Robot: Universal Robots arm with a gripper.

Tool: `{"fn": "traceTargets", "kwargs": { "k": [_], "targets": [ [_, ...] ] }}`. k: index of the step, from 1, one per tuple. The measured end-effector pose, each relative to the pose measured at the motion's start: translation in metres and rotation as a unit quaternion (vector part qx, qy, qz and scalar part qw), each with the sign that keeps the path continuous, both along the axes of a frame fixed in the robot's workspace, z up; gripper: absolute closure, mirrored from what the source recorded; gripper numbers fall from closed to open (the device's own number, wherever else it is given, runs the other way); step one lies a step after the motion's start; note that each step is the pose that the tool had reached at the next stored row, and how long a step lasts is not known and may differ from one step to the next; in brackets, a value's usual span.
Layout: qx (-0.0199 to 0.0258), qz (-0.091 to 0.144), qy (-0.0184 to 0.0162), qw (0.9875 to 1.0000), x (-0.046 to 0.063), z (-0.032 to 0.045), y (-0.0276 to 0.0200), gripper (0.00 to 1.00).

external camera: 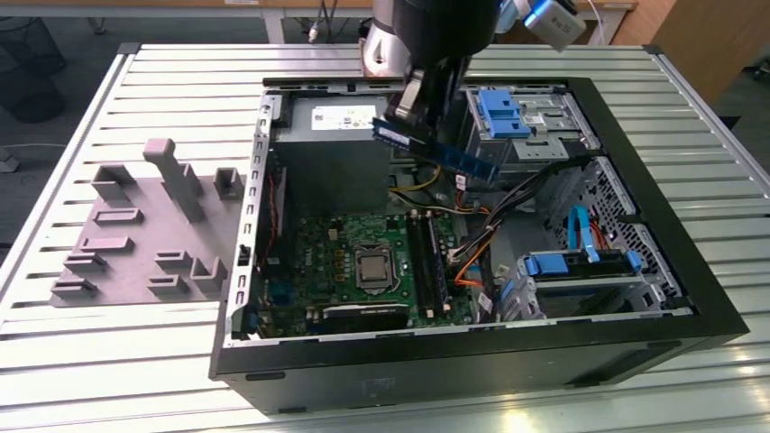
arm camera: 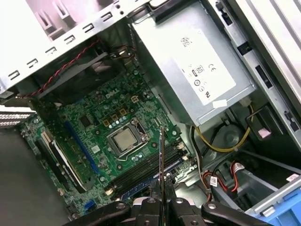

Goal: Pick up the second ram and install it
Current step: 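Insert the second ram into the second slot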

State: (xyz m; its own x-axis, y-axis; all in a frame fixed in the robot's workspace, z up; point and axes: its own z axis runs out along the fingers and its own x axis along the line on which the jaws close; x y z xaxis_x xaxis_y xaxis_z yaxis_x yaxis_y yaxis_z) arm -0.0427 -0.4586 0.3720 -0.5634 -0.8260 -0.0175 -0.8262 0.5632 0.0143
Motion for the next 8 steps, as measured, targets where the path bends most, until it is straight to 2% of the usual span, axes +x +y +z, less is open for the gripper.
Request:
{"fn": "traceTargets", "kwargs": {
  "k": [8],
  "targets": [
    [0.0000,-0.043,0.0000,0.9991,0.0000,-0.0005,0.0000,0.86]
  ]
}}
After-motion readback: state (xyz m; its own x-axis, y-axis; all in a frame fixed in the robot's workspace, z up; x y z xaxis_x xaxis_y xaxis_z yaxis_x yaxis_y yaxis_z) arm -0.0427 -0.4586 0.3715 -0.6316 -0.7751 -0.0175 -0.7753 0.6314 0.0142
